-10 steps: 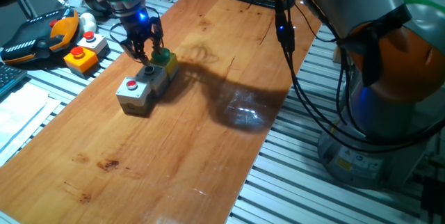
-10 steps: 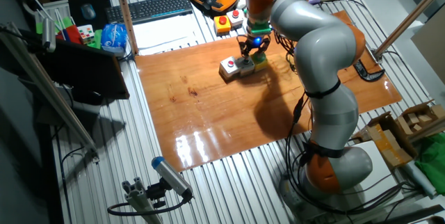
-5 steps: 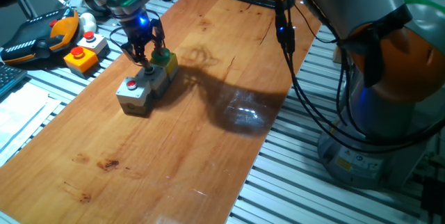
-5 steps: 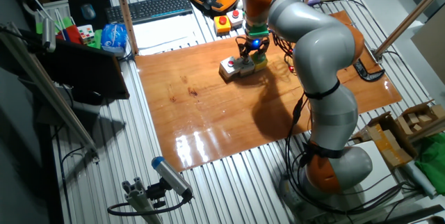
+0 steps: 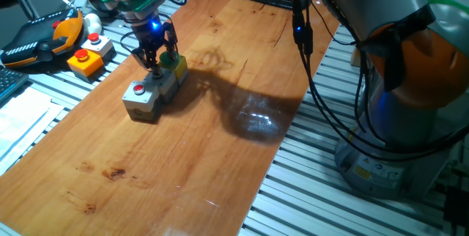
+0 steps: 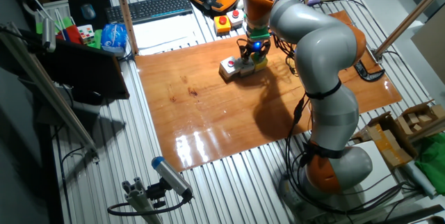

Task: Press three buttons from left to right in sequence

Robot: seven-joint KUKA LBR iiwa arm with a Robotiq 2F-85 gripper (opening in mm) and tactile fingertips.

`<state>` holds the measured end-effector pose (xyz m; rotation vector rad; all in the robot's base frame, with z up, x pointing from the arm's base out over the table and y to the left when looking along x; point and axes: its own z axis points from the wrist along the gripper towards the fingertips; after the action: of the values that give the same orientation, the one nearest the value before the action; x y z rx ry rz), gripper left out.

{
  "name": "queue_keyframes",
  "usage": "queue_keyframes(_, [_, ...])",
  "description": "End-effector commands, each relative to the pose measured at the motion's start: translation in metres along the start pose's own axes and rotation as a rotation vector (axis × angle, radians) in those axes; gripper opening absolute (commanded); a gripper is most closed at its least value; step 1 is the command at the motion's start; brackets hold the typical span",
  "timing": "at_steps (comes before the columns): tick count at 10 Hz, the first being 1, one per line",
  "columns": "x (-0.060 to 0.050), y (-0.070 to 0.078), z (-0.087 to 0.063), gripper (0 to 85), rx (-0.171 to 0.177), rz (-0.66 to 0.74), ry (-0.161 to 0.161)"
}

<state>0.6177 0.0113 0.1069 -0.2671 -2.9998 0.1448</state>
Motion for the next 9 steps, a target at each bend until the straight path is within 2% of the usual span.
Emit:
queue_keyframes(1, [0.0008,0.0000,0.0006,59.0,0.013,0.004,-0.004])
queue_keyframes(9, [-0.0016,-0.0038,0.0046,60.7,0.021,0.009,-0.013])
